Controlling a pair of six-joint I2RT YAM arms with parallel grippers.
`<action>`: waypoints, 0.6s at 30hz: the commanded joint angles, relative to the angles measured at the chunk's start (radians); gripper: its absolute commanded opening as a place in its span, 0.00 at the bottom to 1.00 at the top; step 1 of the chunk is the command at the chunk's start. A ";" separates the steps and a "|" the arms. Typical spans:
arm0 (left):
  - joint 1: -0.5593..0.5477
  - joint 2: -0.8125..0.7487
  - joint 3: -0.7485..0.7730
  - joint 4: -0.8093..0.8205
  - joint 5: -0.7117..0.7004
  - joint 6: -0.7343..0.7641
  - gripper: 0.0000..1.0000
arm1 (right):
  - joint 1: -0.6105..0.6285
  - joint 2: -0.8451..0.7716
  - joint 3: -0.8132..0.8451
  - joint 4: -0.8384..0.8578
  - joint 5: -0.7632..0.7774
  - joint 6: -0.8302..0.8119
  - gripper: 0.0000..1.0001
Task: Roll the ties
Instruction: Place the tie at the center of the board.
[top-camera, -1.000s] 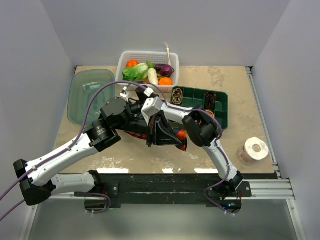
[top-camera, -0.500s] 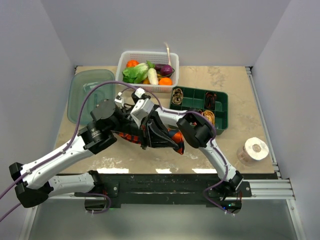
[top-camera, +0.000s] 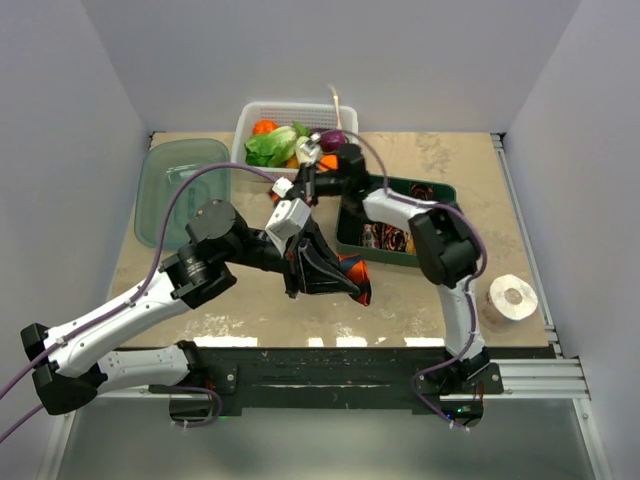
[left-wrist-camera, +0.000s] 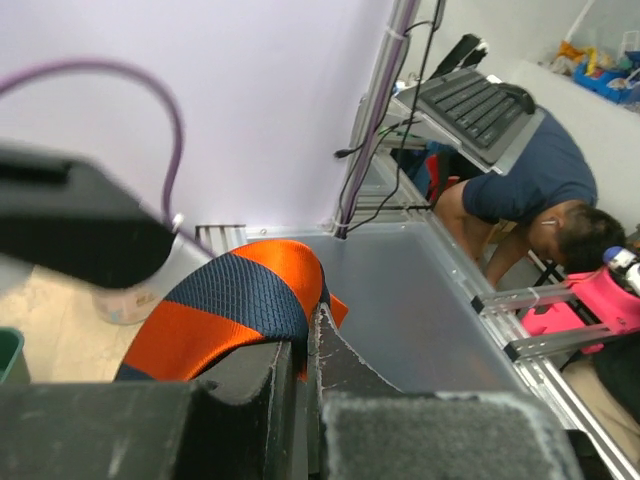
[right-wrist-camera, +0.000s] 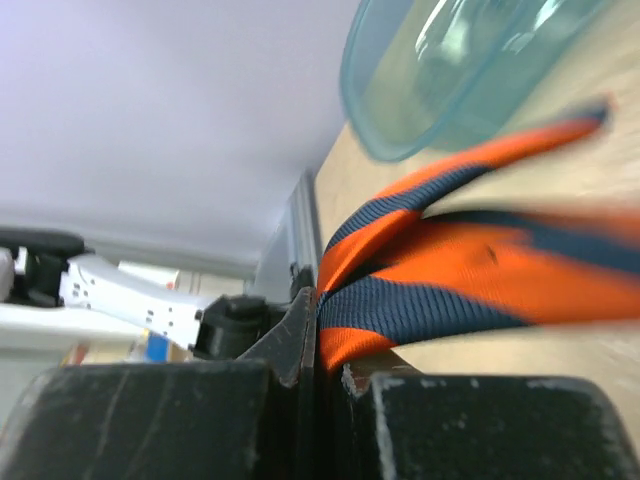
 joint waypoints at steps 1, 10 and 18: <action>-0.005 0.005 -0.030 0.001 -0.063 0.047 0.00 | -0.115 -0.211 -0.106 0.042 0.080 -0.048 0.00; 0.003 -0.030 -0.122 -0.012 -0.271 0.090 0.00 | -0.193 -0.602 -0.339 -0.274 0.418 -0.318 0.00; 0.101 -0.091 -0.249 0.024 -0.379 0.006 0.00 | -0.199 -0.972 -0.583 -0.446 0.688 -0.343 0.00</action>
